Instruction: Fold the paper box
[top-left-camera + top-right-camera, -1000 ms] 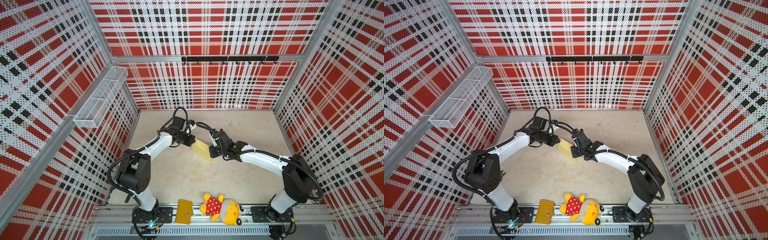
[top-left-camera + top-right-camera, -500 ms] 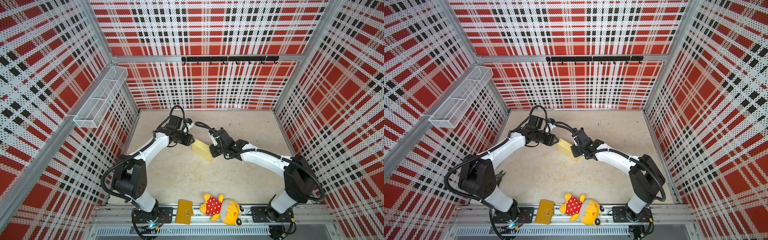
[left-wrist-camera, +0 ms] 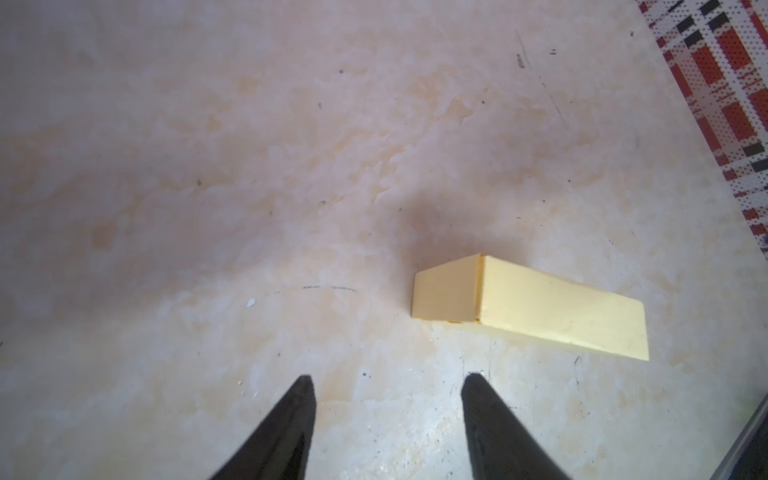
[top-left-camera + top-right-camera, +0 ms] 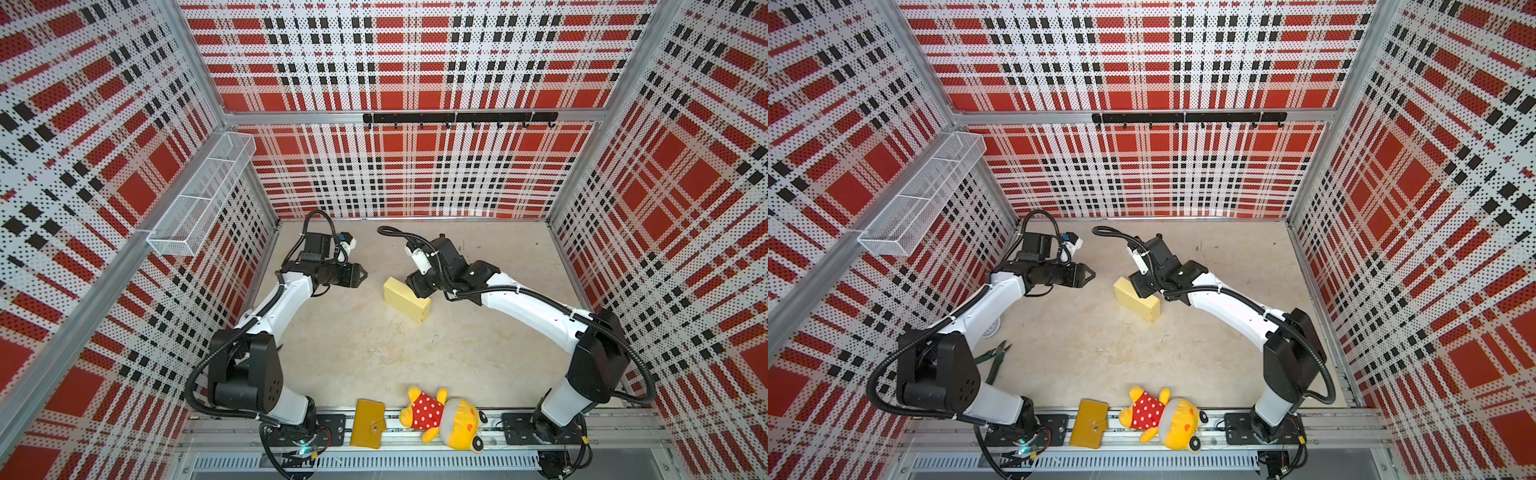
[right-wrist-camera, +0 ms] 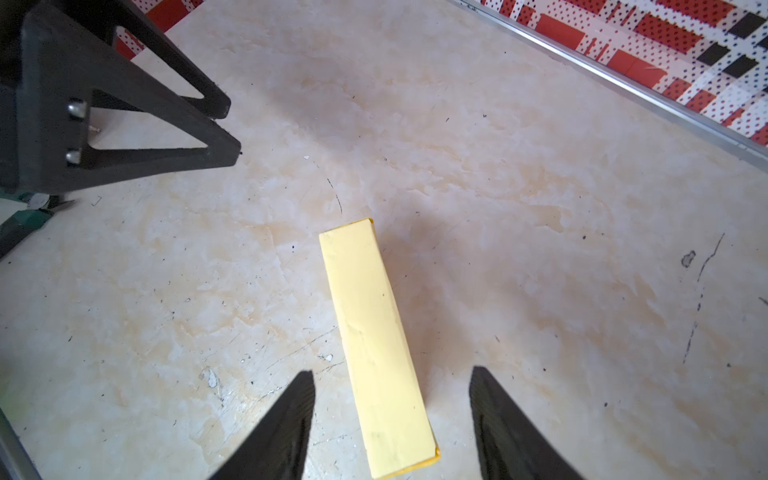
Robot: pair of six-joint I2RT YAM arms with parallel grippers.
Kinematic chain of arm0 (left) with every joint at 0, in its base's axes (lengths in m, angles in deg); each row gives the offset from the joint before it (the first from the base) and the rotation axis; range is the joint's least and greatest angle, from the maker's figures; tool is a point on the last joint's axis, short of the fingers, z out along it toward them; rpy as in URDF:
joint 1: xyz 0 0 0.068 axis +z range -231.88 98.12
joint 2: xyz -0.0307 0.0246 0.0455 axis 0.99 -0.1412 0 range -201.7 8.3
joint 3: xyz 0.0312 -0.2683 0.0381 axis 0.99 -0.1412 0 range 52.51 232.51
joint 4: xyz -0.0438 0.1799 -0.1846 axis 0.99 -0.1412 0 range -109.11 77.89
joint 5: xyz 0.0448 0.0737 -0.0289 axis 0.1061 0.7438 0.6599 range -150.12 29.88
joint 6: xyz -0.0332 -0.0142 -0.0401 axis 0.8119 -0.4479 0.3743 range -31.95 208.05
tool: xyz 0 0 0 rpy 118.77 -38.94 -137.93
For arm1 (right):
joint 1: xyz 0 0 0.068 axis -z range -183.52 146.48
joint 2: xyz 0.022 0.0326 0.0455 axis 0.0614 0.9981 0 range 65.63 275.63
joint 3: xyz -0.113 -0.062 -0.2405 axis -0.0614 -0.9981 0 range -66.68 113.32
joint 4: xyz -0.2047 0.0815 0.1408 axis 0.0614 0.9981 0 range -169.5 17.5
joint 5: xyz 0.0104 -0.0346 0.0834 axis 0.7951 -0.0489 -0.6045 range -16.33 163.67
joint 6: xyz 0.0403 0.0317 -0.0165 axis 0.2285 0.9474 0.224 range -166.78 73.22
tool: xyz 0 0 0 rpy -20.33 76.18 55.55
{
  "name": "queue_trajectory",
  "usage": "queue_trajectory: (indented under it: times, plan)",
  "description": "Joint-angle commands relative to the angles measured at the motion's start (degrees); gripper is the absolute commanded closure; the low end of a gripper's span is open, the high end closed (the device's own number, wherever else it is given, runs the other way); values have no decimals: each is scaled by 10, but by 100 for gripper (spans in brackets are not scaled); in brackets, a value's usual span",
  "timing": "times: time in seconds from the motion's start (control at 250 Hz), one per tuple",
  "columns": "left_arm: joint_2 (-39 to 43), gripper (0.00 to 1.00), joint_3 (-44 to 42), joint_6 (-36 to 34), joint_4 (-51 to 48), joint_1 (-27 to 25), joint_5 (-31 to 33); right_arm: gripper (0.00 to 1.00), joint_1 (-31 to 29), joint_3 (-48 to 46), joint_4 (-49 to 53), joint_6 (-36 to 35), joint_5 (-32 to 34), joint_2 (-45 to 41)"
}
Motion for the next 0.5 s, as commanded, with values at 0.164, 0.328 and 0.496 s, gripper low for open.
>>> queue_trajectory:
  times: [0.164,0.328,0.496]
  plan:
    - [21,28,-28,19,49,32,-21,36,2,63,78,-61,-47,82]
    - [13,19,-30,23,56,41,-38,35,2,85,93,-64,-57,119]
    - [11,16,-38,24,64,45,-35,35,2,93,95,-69,-58,148]
